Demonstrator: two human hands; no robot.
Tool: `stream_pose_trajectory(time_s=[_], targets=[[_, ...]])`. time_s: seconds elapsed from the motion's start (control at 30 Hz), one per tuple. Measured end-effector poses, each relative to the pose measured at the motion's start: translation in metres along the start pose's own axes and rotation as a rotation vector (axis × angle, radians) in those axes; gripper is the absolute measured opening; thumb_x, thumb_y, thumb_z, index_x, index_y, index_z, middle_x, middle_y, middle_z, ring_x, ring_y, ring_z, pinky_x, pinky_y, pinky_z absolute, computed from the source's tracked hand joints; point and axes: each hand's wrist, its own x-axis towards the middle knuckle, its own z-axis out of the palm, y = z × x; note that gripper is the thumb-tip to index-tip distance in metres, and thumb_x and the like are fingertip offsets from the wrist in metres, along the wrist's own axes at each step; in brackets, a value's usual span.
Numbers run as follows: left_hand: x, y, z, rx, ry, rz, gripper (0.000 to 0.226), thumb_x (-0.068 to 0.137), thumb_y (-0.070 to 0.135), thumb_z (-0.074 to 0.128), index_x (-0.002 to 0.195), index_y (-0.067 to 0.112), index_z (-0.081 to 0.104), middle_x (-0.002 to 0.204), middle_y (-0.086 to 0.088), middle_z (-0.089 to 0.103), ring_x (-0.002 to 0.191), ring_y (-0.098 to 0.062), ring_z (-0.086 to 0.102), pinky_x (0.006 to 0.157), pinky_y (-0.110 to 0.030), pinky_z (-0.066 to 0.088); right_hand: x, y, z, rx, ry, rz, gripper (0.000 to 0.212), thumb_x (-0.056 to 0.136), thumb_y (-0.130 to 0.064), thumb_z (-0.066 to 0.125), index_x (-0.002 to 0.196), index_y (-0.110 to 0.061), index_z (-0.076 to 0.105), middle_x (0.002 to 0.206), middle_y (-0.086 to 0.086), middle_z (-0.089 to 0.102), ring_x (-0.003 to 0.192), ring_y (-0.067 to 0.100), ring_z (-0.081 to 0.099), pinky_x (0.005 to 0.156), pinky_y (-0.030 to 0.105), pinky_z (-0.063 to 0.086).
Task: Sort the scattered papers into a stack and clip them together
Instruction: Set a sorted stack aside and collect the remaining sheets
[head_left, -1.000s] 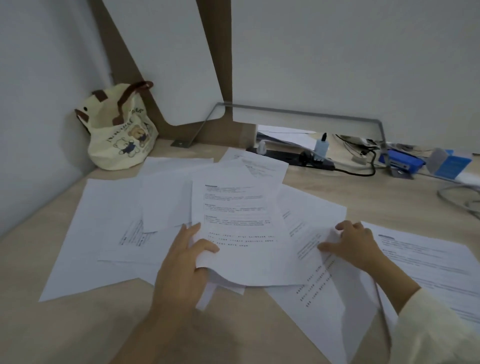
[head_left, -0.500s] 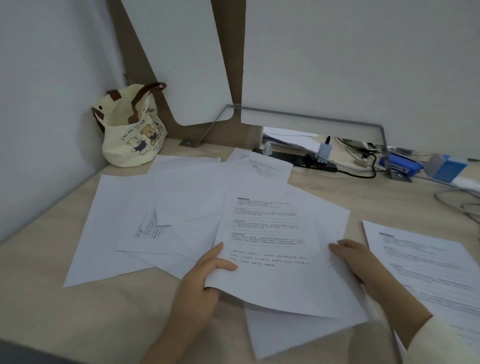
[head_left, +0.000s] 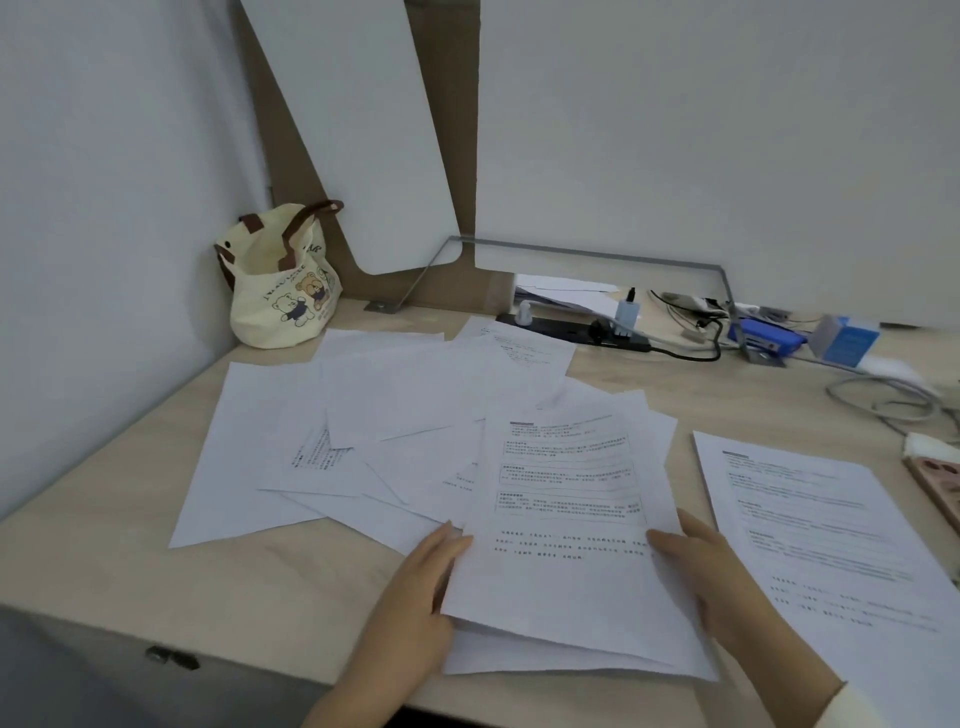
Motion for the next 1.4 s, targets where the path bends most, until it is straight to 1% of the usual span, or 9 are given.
stream_pose_trajectory(time_s=[0.1,0.2,0.33,0.47,0.63,0.77,1.07,1.23,1.4], targets=[[-0.003,0.002,0.003,0.275,-0.022,0.016,0.056,0.089,0.037,0.031,0.142,0.037,0.014,0.143,0.027,-0.004,0.141,0.004,-0.001,0.098,0.005,-0.013,-0.014,-0.001,-0.013,0.008,0.076,-0.029,0.025,0.09,0.001,0.045,0.107,-0.01,0.061,0.095,0.01,0.068,0.087,0.03,0.064,0.078,0.038,0.05],[-0.007,-0.002,0.007,0.435,-0.012,-0.002,0.101,0.063,0.081,-0.012,0.148,0.03,0.009,0.149,0.02,-0.012,0.137,0.007,-0.014,0.094,0.002,-0.027,-0.028,-0.003,-0.025,0.061,0.146,-0.076,0.025,0.091,-0.001,0.045,0.109,-0.011,0.06,0.096,0.008,0.067,0.086,0.029,0.063,0.075,0.036,0.049],[-0.008,0.005,0.004,0.428,-0.03,-0.009,0.054,0.096,0.046,0.025,0.147,0.03,0.018,0.157,0.014,-0.001,0.143,0.001,-0.006,0.112,-0.014,-0.009,-0.046,-0.007,-0.041,0.167,0.269,-0.171,0.023,0.093,-0.006,0.044,0.109,-0.015,0.057,0.098,0.008,0.064,0.086,0.028,0.06,0.083,0.04,0.047],[-0.004,0.018,-0.006,0.402,0.026,0.001,0.044,0.096,0.033,0.039,0.14,0.029,0.036,0.155,0.012,0.02,0.141,-0.003,0.019,0.113,-0.018,0.015,-0.053,-0.014,-0.046,0.233,0.268,-0.206,0.021,0.094,-0.009,0.045,0.109,-0.017,0.057,0.099,0.002,0.065,0.089,0.025,0.06,0.088,0.041,0.045],[0.029,0.036,-0.034,0.426,0.157,0.08,0.04,0.095,0.031,0.043,0.135,0.027,0.043,0.151,0.011,0.028,0.132,-0.001,0.031,0.107,-0.018,0.022,-0.041,-0.017,-0.03,0.218,0.183,-0.128,0.023,0.094,-0.008,0.046,0.113,-0.011,0.059,0.094,0.005,0.066,0.083,0.026,0.062,0.081,0.04,0.046],[0.075,0.036,-0.051,0.581,0.08,0.039,0.048,0.095,0.037,0.043,0.139,0.02,0.036,0.153,0.001,0.024,0.14,-0.014,0.024,0.112,-0.027,0.02,-0.021,-0.014,-0.016,0.185,0.172,-0.101,0.029,0.093,-0.008,0.045,0.119,-0.007,0.058,0.106,0.014,0.066,0.09,0.033,0.063,0.082,0.042,0.048],[0.149,0.022,-0.044,0.813,-0.23,-0.22,0.1,0.079,0.071,0.043,0.149,0.012,0.0,0.156,-0.023,-0.005,0.146,-0.032,-0.003,0.118,-0.042,0.007,0.032,-0.017,-0.005,0.171,0.158,-0.05,0.032,0.093,-0.007,0.045,0.123,-0.006,0.057,0.112,0.015,0.065,0.102,0.036,0.061,0.091,0.044,0.046],[0.161,0.016,-0.043,0.914,-0.294,-0.255,0.092,0.083,0.07,0.033,0.148,0.008,0.011,0.15,-0.024,0.023,0.136,-0.033,0.029,0.109,-0.037,0.028,0.056,-0.008,-0.008,0.177,0.189,-0.031,0.034,0.091,-0.006,0.047,0.124,-0.006,0.057,0.114,0.016,0.065,0.104,0.036,0.061,0.099,0.05,0.043],[0.174,0.027,-0.041,1.023,-0.287,-0.136,0.055,0.087,0.047,0.044,0.121,0.005,0.046,0.115,-0.012,0.058,0.106,-0.027,0.055,0.079,-0.027,0.037,0.063,0.008,-0.001,0.078,0.206,-0.01,0.027,0.089,-0.01,0.048,0.112,-0.008,0.062,0.108,0.014,0.068,0.097,0.035,0.063,0.096,0.051,0.046]])
